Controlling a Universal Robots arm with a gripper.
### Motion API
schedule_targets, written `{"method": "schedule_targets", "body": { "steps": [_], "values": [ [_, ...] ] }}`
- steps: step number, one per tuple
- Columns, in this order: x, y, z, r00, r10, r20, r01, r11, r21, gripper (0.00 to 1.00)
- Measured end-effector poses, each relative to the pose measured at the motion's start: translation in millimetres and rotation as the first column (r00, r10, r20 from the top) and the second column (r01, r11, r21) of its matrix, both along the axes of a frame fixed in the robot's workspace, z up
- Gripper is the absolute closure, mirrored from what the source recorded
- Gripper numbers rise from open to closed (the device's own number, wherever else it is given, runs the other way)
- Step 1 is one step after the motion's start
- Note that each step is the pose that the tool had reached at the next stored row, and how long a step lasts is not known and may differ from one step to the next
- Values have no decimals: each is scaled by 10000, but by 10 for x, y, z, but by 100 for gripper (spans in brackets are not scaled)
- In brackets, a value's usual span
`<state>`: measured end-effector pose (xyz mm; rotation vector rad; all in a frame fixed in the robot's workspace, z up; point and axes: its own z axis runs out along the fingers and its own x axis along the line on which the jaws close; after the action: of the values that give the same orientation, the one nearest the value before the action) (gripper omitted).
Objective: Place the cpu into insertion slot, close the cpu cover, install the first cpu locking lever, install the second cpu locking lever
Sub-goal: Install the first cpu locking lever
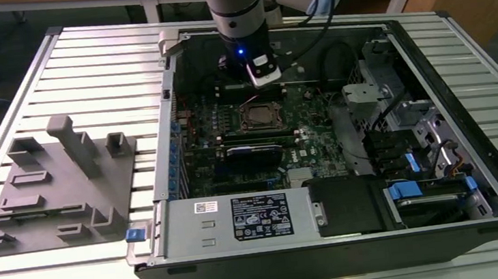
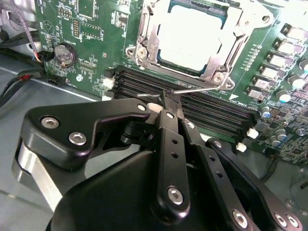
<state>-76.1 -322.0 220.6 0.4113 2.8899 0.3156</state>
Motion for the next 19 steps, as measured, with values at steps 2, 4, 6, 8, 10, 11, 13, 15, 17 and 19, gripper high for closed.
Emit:
{"method": "schedule_targets", "body": {
  "steps": [2,4,6,8,10,11,13,15,17,19],
  "values": [
    [0,0,-2,10000,0,-1,0,10000,5,89],
    [0,0,-15,10000,0,0,0,10000,7,89],
    [0,-1,-43,10000,-3,-1,3,10000,6,89],
    [0,0,-74,10000,-9,-1,9,10000,5,89],
    [0,1,-92,10000,-35,0,35,10000,5,89],
    [0,3,-97,10000,-75,-2,75,10000,5,89],
    [5,5,-111,9994,-348,-2,348,9994,5,89],
    [7,5,-119,9982,-598,-1,598,9982,4,89],
    [8,9,-123,9972,-754,-1,754,9972,6,89],
    [8,9,-123,9971,-755,-1,755,9971,6,89]
  ]
}}
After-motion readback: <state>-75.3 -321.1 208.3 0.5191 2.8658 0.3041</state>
